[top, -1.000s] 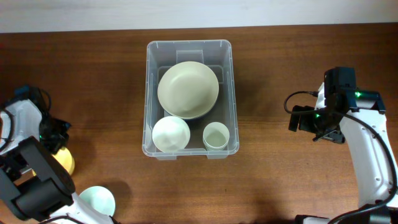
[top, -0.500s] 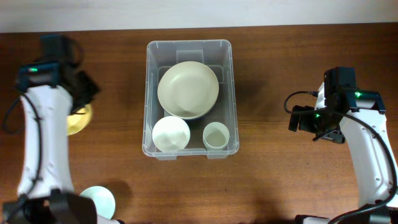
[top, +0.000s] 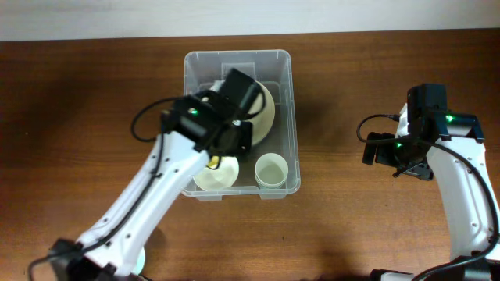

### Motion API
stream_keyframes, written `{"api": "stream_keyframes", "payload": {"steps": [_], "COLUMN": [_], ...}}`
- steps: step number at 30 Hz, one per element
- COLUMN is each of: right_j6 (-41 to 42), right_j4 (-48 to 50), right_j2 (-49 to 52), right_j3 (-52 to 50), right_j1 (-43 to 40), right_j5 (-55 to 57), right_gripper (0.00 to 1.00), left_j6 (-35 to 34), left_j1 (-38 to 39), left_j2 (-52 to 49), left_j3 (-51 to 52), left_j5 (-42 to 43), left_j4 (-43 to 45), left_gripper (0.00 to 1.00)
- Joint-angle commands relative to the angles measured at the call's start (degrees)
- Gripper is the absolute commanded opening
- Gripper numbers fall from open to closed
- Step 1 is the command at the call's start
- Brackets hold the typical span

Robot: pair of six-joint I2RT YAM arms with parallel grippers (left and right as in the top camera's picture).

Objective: Pack container
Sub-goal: 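Lower the yellow bowl into the white bowl in the bin, release, then move the left gripper to the mint-green bowl and grasp its rim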

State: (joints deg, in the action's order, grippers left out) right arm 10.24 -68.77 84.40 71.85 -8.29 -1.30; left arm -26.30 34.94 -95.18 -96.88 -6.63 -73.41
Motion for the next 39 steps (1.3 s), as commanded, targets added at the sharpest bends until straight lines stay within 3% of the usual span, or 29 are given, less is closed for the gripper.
{"api": "stream_keyframes", "payload": {"steps": [1,8,9,10,11,17,21,24,25,26,29,31,32,35,39], "right_j6": [-0.33,-0.33,-0.33,-0.33,-0.33,-0.33,-0.33,-0.33,-0.33,-0.33,-0.33,-0.31,-0.31,-0.31,-0.31], "right_j4": [-0.22,-0.28,-0.28,-0.26,-0.24,-0.26,-0.24,-0.24,-0.24,-0.2,-0.2,-0.2,-0.2,-0.2,-0.22], "right_j2": [-0.74,-0.74,-0.74,-0.74,-0.74,-0.74,-0.74,-0.74,-0.74,-0.74,-0.74,-0.74,-0.74,-0.74,-0.74], "right_j3": [0.7,0.7,0.7,0.7,0.7,0.7,0.7,0.7,0.7,0.7,0.7,0.7,0.7,0.7,0.7], "right_j1": [-0.35,-0.35,-0.35,-0.35,-0.35,-0.35,-0.35,-0.35,-0.35,-0.35,-0.35,-0.35,-0.35,-0.35,-0.35], "right_j5": [0.5,0.5,0.52,0.5,0.5,0.5,0.5,0.5,0.5,0.5,0.5,0.48,0.48,0.48,0.46], "right_gripper": [0.99,0.99,0.99,0.99,0.99,0.99,0.99,0.99,0.99,0.99,0.99,0.99,0.99,0.99,0.99], "left_j6": [1.09,1.11,1.11,1.11,1.14,1.01,-7.91,-12.13,-13.73,-18.16,-35.23,-43.41,-43.85,-45.09,-45.09], "left_j1": [1.18,1.18,1.16,1.16,1.16,-1.62,-6.93,-11.43,-14.1,-17.42,-25.9,-30.25,-32.76,-38.64,-43.93], "left_j2": [-5.2,-12.87,-13.42,-13.6,-13.68,-13.07,-7.3,-0.92,1.99,4.85,9.64,11.15,12.07,12.7,12.7], "left_j3": [-0.44,-0.44,-0.44,-0.44,-0.44,-2.16,-8.37,-8.87,-8.85,-8.85,-7.82,-6.14,-4.22,1.64,12.81], "left_j5": [-0.61,1.31,1.29,1.29,1.27,-1.75,-11.78,-14.21,-14.21,-14.21,-16.79,-17.84,-16.9,-13.51,-9.07], "left_j4": [-1.2,-1.77,-2.01,-2.16,-2.27,-3.76,-8.59,-8.61,-9.09,-11.06,-19.74,-23.3,-23.23,-22.84,-18.34], "left_gripper": [0.0,0.01,0.05,0.33,0.46,0.46,0.46,0.49,0.45,0.38,0.37,0.55,0.64,0.66,0.77]}}
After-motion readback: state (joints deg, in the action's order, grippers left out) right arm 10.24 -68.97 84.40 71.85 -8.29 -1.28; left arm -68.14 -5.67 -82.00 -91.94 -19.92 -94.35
